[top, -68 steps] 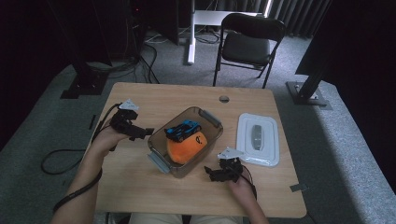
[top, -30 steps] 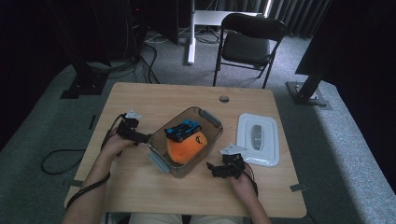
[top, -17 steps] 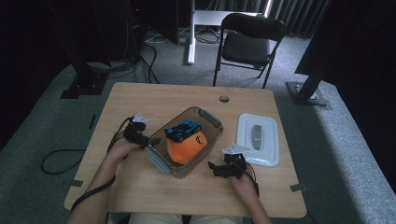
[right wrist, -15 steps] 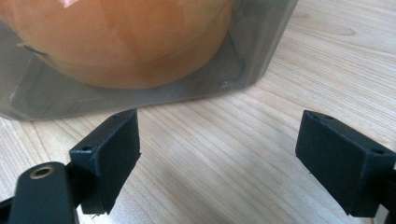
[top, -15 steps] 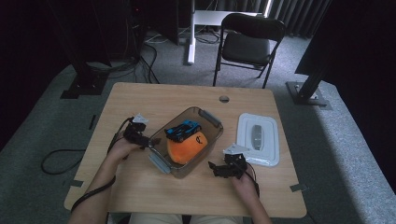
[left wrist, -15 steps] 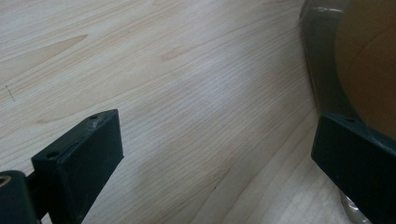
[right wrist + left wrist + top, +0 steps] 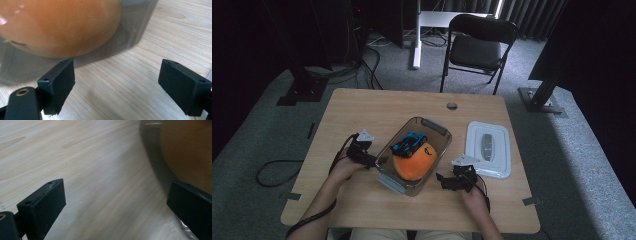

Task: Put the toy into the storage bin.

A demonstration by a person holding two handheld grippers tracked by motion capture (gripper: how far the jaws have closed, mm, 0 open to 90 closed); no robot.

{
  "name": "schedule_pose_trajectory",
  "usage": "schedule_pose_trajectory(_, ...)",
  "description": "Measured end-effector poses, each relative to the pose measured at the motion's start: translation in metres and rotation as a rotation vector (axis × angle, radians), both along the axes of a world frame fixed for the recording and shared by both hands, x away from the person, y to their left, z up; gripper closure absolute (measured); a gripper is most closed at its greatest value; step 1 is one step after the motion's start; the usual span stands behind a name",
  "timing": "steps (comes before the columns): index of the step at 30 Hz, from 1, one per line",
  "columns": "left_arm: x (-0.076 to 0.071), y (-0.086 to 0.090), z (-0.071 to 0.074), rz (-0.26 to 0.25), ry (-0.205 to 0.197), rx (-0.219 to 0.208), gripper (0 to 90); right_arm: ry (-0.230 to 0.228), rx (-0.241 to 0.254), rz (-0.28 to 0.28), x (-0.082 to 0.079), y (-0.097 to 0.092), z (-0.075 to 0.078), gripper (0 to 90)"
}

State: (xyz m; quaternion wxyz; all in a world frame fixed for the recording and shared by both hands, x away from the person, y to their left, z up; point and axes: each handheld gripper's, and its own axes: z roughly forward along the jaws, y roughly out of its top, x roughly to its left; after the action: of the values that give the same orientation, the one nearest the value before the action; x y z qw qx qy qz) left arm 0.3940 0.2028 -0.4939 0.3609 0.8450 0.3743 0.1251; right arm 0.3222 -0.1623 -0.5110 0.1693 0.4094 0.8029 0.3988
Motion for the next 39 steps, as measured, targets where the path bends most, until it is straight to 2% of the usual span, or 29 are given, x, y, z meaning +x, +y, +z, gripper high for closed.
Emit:
schedule_pose_trajectory(3,-0.006,-0.004,-0.001,-0.007,-0.002,-0.007,2.8,-0.004,-0.002,-0.004,-0.001,-0.001,0.0,13.5)
schedule_pose_trajectory(10,-0.019,-0.016,0.002,-0.04,-0.03,0.017,2.8,-0.005,-0.005,-0.022,-0.002,-0.003,0.001,13.5)
schedule_pose_trajectory(12,-0.022,-0.02,0.002,-0.046,-0.035,0.012,2.8,-0.01,-0.009,-0.03,-0.003,-0.005,0.001,13.5)
schedule_pose_trajectory(17,-0.028,-0.025,0.002,-0.022,-0.042,0.017,2.8,-0.017,-0.025,-0.039,-0.007,-0.011,0.002,13.5)
schedule_pose_trajectory(19,-0.031,-0.026,0.002,-0.013,-0.047,0.016,2.8,-0.032,-0.047,-0.05,-0.009,-0.014,0.004,13.5)
schedule_pose_trajectory(21,-0.033,-0.027,0.001,-0.008,-0.05,0.017,2.8,-0.05,-0.048,-0.064,-0.011,-0.02,0.008,13.5)
schedule_pose_trajectory(24,-0.035,-0.028,0.001,-0.011,-0.052,0.016,2.8,-0.077,-0.031,-0.105,-0.011,-0.035,0.014,14.0)
schedule_pose_trajectory(27,-0.038,-0.031,0.001,-0.014,-0.055,0.018,2.8,-0.076,-0.039,-0.161,-0.008,-0.051,0.019,14.0)
schedule_pose_trajectory(34,-0.048,-0.041,0.0,-0.038,-0.06,0.031,2.8,-0.07,0.017,-0.288,-0.006,-0.085,0.025,13.9)
schedule_pose_trajectory(37,-0.053,-0.045,0.0,-0.052,-0.063,0.034,2.8,-0.08,0.018,-0.332,-0.003,-0.097,0.025,13.8)
schedule_pose_trajectory(39,-0.056,-0.048,0.0,-0.062,-0.067,0.033,2.8,-0.065,0.016,-0.375,0.0,-0.103,0.025,13.9)
